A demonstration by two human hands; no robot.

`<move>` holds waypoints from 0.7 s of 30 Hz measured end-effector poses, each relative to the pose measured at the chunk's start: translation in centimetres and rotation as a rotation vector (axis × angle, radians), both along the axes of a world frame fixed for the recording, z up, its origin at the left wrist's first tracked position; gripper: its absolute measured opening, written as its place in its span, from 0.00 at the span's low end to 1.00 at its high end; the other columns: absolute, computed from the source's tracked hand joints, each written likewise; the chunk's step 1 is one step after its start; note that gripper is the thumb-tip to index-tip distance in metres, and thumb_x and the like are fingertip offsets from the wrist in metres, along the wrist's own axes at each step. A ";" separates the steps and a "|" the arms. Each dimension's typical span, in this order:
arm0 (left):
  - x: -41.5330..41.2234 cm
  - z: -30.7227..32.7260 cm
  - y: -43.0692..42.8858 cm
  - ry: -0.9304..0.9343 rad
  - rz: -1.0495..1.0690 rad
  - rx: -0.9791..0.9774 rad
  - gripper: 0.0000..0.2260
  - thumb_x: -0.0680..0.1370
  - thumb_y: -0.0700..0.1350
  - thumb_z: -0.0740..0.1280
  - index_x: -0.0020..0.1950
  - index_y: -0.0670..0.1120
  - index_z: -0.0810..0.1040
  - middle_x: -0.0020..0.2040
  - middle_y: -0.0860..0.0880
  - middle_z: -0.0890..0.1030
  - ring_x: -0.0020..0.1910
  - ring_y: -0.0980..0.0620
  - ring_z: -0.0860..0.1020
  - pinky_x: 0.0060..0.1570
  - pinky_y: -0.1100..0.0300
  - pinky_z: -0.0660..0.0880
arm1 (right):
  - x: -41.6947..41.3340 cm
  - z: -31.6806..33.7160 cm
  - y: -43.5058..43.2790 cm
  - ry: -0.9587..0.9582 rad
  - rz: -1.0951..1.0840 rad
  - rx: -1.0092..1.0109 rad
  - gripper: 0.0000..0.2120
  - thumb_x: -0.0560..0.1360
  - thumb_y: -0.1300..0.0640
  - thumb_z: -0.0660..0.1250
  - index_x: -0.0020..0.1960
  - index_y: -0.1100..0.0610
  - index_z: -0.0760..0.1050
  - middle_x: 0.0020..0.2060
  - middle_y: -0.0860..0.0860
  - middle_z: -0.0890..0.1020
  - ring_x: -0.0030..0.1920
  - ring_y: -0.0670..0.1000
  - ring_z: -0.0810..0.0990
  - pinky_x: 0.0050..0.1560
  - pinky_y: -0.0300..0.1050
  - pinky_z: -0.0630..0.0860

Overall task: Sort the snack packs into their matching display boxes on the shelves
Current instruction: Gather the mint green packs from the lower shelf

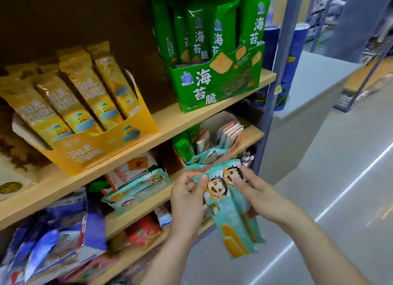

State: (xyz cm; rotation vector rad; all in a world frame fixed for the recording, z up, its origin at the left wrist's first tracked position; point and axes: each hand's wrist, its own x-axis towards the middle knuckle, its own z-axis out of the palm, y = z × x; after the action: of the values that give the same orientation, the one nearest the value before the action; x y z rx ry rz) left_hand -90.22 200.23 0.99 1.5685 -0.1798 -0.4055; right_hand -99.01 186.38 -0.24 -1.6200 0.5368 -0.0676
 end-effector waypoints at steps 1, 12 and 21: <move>-0.2 -0.3 -0.8 0.023 0.035 -0.010 0.02 0.80 0.42 0.67 0.48 0.45 0.77 0.41 0.41 0.85 0.39 0.41 0.83 0.40 0.48 0.77 | -0.1 -0.2 -0.2 -0.010 0.046 0.062 0.26 0.75 0.37 0.65 0.71 0.39 0.66 0.57 0.33 0.78 0.58 0.42 0.79 0.51 0.44 0.80; 0.6 -2.0 -1.3 0.041 0.074 0.011 0.02 0.79 0.45 0.68 0.51 0.49 0.77 0.46 0.41 0.84 0.49 0.37 0.82 0.52 0.37 0.78 | 1.9 -2.4 1.2 -0.008 0.253 0.086 0.23 0.75 0.59 0.73 0.64 0.43 0.70 0.51 0.42 0.85 0.52 0.44 0.84 0.55 0.49 0.81; 0.4 -4.6 3.3 0.247 -0.138 0.060 0.12 0.82 0.44 0.63 0.66 0.48 0.75 0.58 0.48 0.83 0.54 0.53 0.83 0.51 0.60 0.80 | 2.8 -4.2 6.8 0.021 -0.026 0.401 0.08 0.80 0.58 0.65 0.59 0.54 0.76 0.44 0.52 0.86 0.41 0.50 0.85 0.38 0.46 0.79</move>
State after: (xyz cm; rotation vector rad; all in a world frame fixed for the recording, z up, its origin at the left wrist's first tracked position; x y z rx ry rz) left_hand -89.86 203.57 -3.64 1.5545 -0.0857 -0.7135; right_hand -96.17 193.14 -4.49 -1.2239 0.5488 0.0368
